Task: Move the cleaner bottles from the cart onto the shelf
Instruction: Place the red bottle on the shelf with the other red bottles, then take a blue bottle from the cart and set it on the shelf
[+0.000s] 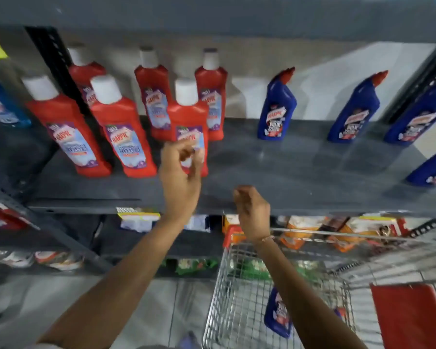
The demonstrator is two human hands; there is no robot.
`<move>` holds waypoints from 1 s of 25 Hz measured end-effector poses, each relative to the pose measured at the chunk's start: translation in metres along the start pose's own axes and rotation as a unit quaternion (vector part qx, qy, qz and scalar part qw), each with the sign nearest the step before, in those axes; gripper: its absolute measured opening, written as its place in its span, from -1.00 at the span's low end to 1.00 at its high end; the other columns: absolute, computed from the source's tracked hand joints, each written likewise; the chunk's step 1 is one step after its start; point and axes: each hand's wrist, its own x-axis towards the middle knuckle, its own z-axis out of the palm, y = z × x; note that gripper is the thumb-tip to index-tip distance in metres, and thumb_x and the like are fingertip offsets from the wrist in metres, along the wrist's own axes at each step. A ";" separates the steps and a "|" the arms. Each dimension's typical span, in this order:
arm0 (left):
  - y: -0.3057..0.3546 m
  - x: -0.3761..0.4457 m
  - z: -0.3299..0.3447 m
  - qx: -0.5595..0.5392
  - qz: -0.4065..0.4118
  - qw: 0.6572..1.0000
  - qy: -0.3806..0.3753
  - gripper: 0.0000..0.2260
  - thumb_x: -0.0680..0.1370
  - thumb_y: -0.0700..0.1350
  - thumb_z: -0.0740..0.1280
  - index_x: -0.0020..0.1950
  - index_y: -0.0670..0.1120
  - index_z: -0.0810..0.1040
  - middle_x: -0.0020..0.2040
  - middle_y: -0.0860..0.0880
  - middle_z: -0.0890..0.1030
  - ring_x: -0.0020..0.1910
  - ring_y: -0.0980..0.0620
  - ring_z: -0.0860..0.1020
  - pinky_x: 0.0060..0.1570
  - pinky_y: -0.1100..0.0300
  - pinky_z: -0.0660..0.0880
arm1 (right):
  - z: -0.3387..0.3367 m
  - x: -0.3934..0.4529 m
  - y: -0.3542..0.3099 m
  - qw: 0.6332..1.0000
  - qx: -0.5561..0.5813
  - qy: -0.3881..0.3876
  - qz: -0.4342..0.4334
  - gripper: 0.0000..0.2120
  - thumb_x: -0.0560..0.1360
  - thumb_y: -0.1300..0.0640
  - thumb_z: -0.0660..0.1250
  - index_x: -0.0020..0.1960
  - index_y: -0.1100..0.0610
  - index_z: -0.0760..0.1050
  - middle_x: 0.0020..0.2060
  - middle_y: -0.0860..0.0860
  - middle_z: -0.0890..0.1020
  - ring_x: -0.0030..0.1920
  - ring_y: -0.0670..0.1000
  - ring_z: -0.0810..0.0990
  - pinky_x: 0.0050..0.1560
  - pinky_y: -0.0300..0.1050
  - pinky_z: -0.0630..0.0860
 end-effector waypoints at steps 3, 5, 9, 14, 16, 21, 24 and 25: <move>0.000 -0.099 0.048 -0.021 -0.070 0.973 -0.219 -0.92 0.53 -0.10 0.30 -0.08 -0.10 0.54 -0.15 0.00 0.61 -0.17 0.09 0.57 -0.12 0.29 0.48 | -0.060 -0.064 0.062 0.996 -0.048 0.015 0.079 -0.78 0.49 0.07 0.21 -0.08 0.21 0.53 -0.34 0.12 0.63 -0.38 0.05 0.53 -0.35 -0.12 0.39; -0.019 -0.164 0.089 -0.001 -0.188 0.917 -0.351 -0.87 0.52 -0.09 0.31 -0.06 -0.14 0.57 -0.15 -0.01 0.63 -0.17 0.12 0.59 -0.17 0.40 0.47 | -0.093 -0.095 0.131 0.975 -0.068 0.007 0.210 -0.84 0.44 0.10 0.26 -0.18 0.17 0.53 -0.37 0.08 0.59 -0.36 0.05 0.52 -0.33 -0.07 0.41; -0.082 -0.261 0.149 0.087 -0.411 0.760 -0.495 -0.76 0.50 -0.19 0.33 0.12 -0.29 0.51 0.09 -0.25 0.61 0.10 -0.18 0.58 0.02 0.16 0.48 | -0.133 -0.144 0.237 0.869 -0.014 -0.071 0.489 -0.83 0.43 0.15 0.27 -0.33 -0.01 0.47 -0.20 0.11 0.59 -0.06 0.18 0.60 0.07 0.15 0.55; -0.130 -0.322 0.185 0.209 -0.461 0.674 -0.538 -0.86 0.51 -0.20 0.24 0.01 -0.12 0.56 -0.04 -0.16 0.59 -0.02 -0.12 0.55 -0.08 0.13 0.42 | -0.125 -0.166 0.303 0.791 0.043 -0.136 0.596 -0.68 0.55 0.22 0.07 -0.33 -0.01 0.34 -0.30 -0.05 0.42 -0.19 -0.01 0.43 0.01 -0.16 0.48; -0.142 -0.336 0.187 0.229 -0.466 0.665 -0.537 -0.86 0.52 -0.19 0.23 -0.21 -0.01 0.45 -0.20 -0.12 0.54 -0.19 -0.07 0.51 -0.23 0.13 0.37 | -0.105 -0.170 0.323 0.793 0.018 -0.151 0.590 -0.77 0.51 0.18 0.19 -0.33 0.02 0.36 -0.34 -0.04 0.43 -0.34 -0.08 0.41 -0.33 -0.33 0.45; -0.153 -0.371 0.197 0.218 -0.480 0.657 -0.538 -0.75 0.53 -0.14 0.29 0.11 -0.30 0.49 -0.01 -0.23 0.59 -0.05 -0.14 0.56 -0.18 0.16 0.47 | -0.075 -0.198 0.375 0.780 0.057 -0.161 0.602 -0.72 0.49 0.13 0.27 -0.40 0.05 0.41 -0.34 0.07 0.51 -0.23 0.07 0.49 -0.19 -0.05 0.42; -0.140 -0.372 0.188 0.173 -0.509 0.668 -0.515 -0.74 0.48 -0.09 0.34 0.07 -0.23 0.53 -0.01 -0.20 0.63 -0.10 -0.11 0.56 -0.15 0.13 0.50 | -0.092 -0.207 0.359 0.767 0.114 -0.152 0.613 -0.75 0.50 0.13 0.28 -0.36 0.00 0.41 -0.32 0.01 0.53 -0.32 -0.06 0.50 -0.25 -0.25 0.45; -0.136 -0.372 0.181 0.161 -0.515 0.674 -0.506 -0.68 0.42 -0.03 0.38 0.08 -0.18 0.53 0.02 -0.21 0.64 -0.06 -0.14 0.59 -0.06 0.03 0.55 | -0.099 -0.214 0.353 0.753 0.165 -0.133 0.623 -0.79 0.51 0.17 0.26 -0.30 0.03 0.44 -0.25 0.04 0.56 -0.29 -0.06 0.51 -0.21 -0.23 0.47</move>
